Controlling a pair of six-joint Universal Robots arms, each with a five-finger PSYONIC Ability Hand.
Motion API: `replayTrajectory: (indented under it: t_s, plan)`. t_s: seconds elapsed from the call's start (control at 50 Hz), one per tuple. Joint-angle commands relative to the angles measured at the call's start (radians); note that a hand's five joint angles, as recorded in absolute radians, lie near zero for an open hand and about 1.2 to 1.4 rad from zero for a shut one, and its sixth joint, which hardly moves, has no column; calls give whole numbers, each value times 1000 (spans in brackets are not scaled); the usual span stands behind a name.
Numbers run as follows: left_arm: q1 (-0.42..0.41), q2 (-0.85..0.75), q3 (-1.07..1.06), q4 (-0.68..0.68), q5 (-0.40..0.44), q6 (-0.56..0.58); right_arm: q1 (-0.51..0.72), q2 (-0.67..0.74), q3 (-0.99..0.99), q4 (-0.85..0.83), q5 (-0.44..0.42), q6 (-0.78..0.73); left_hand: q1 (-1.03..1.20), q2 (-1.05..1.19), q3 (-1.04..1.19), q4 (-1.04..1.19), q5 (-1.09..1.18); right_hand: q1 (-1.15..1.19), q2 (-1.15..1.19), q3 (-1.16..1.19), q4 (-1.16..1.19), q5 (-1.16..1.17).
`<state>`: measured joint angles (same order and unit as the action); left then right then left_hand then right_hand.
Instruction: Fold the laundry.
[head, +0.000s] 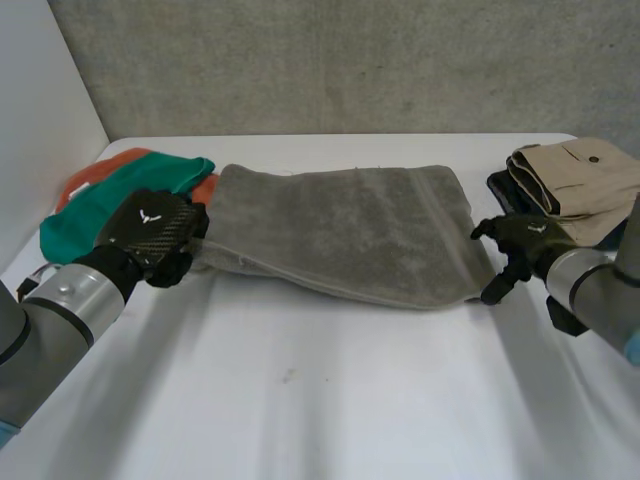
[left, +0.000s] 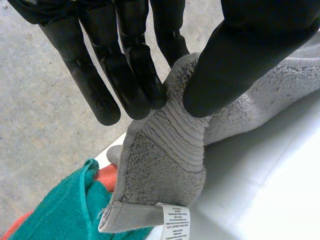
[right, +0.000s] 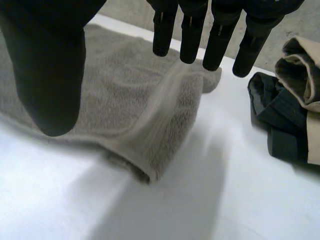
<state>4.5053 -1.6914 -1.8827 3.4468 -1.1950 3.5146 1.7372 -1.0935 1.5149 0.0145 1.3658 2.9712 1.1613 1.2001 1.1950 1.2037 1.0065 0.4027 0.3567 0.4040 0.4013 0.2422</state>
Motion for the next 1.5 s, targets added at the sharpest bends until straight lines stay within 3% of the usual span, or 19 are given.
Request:
replayTrajectory:
  t_s: [0.02,0.26,0.3,0.32,0.42,0.48,0.56,0.62,0.74,0.84,0.94,1.04,1.18,1.26,1.34,1.42,1.44,1.5]
  plan:
    - [-3,1,30,-5,-5,-16,31,75,48,-143,15,-139,235,196,201,193,215,139,185,137,140,125]
    - [-11,13,99,-58,-32,-55,76,225,-70,-226,44,-118,235,196,201,193,215,473,519,472,474,459]
    - [-11,21,99,-64,-32,-59,76,236,-94,-234,44,-104,235,196,201,193,215,921,967,919,922,907]
    - [-9,25,99,-66,-32,-60,74,238,-100,-237,44,-100,235,196,201,193,215,993,1039,991,994,979]
    - [24,76,99,-93,-32,-80,53,205,-114,-219,52,-90,235,196,201,193,215,994,1040,992,995,980]
    - [52,114,99,-135,-26,-80,25,101,-90,-157,45,-110,235,196,201,193,215,994,1040,992,995,980]
    - [101,196,112,-267,4,-66,-19,-81,-45,-44,16,-285,235,196,201,193,215,994,1040,992,995,980]
    - [141,263,119,-431,58,-34,-50,-218,-10,97,-8,-504,235,196,201,193,215,994,1040,992,995,980]
    - [198,332,106,-805,167,176,-79,-411,47,427,-14,-858,235,196,201,193,215,994,1040,992,995,980]
    - [181,300,51,-988,193,363,-73,-418,91,481,-31,-914,235,196,201,193,215,994,1040,992,995,980]
    - [155,165,28,-910,158,458,-42,-326,130,449,-13,-914,235,196,201,193,215,994,1040,992,995,980]
    - [127,-21,118,-763,34,460,-28,-214,111,389,56,-914,235,196,201,193,215,994,1040,992,995,980]
    - [34,-178,402,-569,-69,454,56,-60,-152,225,174,-836,235,196,201,193,215,994,1040,992,995,980]
    - [-11,-231,644,-402,-94,428,90,-19,-392,60,223,-661,235,196,201,193,215,994,1040,992,995,980]
    - [-28,-231,807,-160,-98,337,99,-31,-515,-193,236,-482,235,196,201,193,215,994,1040,992,995,980]
    - [-28,-208,846,157,-138,135,104,-83,-483,-523,225,-367,235,196,201,193,215,994,1040,992,995,980]
    - [-26,-205,843,188,-149,101,105,-98,-455,-644,220,-351,235,196,201,193,215,994,1040,992,995,980]
    - [-12,-201,830,212,-181,21,104,-106,-426,-766,213,-356,235,196,201,193,215,994,1040,992,995,980]
